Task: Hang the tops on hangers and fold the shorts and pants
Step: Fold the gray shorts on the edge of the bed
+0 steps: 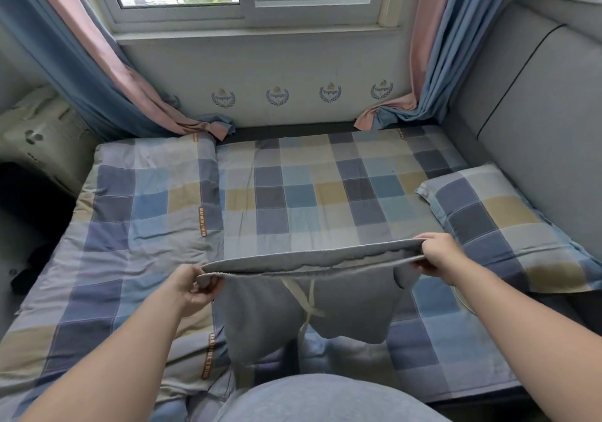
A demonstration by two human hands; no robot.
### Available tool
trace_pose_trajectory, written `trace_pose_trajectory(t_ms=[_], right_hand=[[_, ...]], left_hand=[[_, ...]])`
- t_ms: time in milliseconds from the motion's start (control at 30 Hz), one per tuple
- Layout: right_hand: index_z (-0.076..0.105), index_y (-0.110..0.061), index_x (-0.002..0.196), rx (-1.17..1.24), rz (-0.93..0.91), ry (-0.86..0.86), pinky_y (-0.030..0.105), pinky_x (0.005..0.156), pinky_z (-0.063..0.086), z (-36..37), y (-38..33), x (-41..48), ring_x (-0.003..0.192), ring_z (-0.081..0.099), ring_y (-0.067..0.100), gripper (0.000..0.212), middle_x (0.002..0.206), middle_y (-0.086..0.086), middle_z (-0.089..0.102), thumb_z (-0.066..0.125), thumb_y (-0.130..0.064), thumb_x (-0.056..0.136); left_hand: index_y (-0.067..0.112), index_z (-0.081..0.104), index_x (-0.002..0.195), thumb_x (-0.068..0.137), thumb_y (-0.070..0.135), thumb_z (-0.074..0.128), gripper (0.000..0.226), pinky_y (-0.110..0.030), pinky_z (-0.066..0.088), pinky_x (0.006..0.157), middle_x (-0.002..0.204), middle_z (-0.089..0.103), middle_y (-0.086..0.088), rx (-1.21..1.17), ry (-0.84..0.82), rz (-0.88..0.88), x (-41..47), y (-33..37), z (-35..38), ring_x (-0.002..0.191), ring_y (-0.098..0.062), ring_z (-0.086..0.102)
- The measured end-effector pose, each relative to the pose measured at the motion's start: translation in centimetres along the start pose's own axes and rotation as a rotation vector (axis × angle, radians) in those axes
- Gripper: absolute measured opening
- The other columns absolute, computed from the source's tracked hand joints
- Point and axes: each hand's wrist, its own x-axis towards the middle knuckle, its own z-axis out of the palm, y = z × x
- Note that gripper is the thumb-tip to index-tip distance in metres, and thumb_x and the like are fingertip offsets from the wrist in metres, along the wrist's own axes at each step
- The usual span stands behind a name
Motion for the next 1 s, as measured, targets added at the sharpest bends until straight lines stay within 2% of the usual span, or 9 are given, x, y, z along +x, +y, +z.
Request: trace_pose_trajectory(t_ms=[133,267,367,467,567,700,800,867,1000], right_hand=[[0.057,-0.002,0.093,0.332,0.153,-0.126,0.028,0.042,0.055,-0.1,-0.7,-0.4,0.067,0.060,0.027,0.021,0.082,0.018,0.059,0.038,0.008,0.095],[0.061,0.001,0.105,0.523,0.223,-0.430,0.036,0.069,0.063,-1.3,-1.5,-0.9,0.090,0.070,0.031,0.019,0.103,0.023,0.068,0.061,0.005,0.087],[0.062,0.004,0.115,0.547,0.135,-0.567,0.037,0.088,0.057,-1.6,-2.2,-1.5,0.108,0.066,0.029,0.031,0.113,0.021,0.069,0.055,0.012,0.087],[0.061,0.008,0.116,0.434,-0.023,-0.437,0.030,0.078,0.061,-0.9,-2.2,-1.6,0.094,0.066,0.029,0.030,0.104,0.021,0.067,0.050,0.020,0.091],[0.068,0.001,0.103,0.031,-0.313,-0.173,0.024,0.062,0.057,-0.3,-1.7,-1.4,0.074,0.058,0.020,0.010,0.083,0.009,0.065,0.062,0.003,0.094],[0.062,-0.007,0.081,-0.292,-0.518,0.063,0.038,0.080,0.042,-0.1,-1.0,-0.6,0.086,0.052,0.024,0.017,0.091,0.008,0.058,0.067,-0.017,0.094],[0.057,0.000,0.084,-0.143,-0.456,0.003,0.036,0.067,0.036,0.1,-0.7,-0.5,0.075,0.047,0.019,0.022,0.078,0.005,0.054,0.063,-0.017,0.096],[0.056,-0.004,0.080,-0.117,-0.394,0.012,0.034,0.061,0.033,0.1,-0.6,-0.4,0.070,0.045,0.019,0.022,0.073,0.004,0.054,0.062,-0.017,0.097],[0.048,-0.012,0.070,0.014,-0.251,0.037,0.032,0.061,0.033,1.4,-1.1,-0.7,0.069,0.044,0.020,0.029,0.072,0.009,0.050,0.065,-0.015,0.094]], left_hand=[[0.002,0.057,0.095,0.085,-0.007,0.031,0.029,-0.033,0.046,0.099,0.080,0.047,-0.012,0.015,-0.102,0.087,-0.7,-0.4,0.4,0.071,-0.021,0.050],[0.003,0.057,0.088,0.081,-0.023,0.022,0.044,-0.022,0.054,0.082,0.082,0.054,-0.009,0.018,-0.225,0.246,-0.2,-0.9,1.4,0.076,-0.017,0.054],[0.000,0.061,0.098,0.087,-0.026,0.038,0.037,-0.019,0.059,0.064,0.083,0.058,-0.009,0.213,-0.110,0.411,0.7,-1.5,1.7,0.075,-0.017,0.057],[-0.001,0.071,0.102,0.091,-0.004,0.065,0.013,-0.038,0.057,0.077,0.078,0.066,-0.008,0.540,0.059,0.640,1.3,-1.5,1.6,0.074,-0.021,0.060],[0.009,0.066,0.076,0.095,0.020,0.065,0.022,-0.037,0.042,0.064,0.071,0.063,-0.012,1.012,0.218,0.909,1.0,-1.0,1.5,0.071,-0.027,0.056],[0.018,0.055,0.078,0.099,0.027,0.056,0.024,-0.041,0.042,0.074,0.078,0.057,-0.003,1.205,0.344,1.040,0.6,-1.1,1.6,0.086,-0.028,0.049],[0.013,0.053,0.076,0.102,0.023,0.053,0.028,-0.038,0.040,0.066,0.075,0.056,-0.005,0.902,0.132,0.894,0.4,-1.4,1.9,0.077,-0.026,0.052],[0.009,0.057,0.078,0.103,0.024,0.051,0.030,-0.040,0.046,0.072,0.078,0.058,-0.011,0.695,0.143,0.695,0.4,-1.4,2.1,0.080,-0.028,0.055],[-0.002,0.064,0.120,0.101,0.017,0.043,0.034,-0.051,0.052,0.097,0.118,0.068,-0.022,0.408,0.140,0.200,-0.1,-1.7,3.3,0.111,-0.039,0.065]])
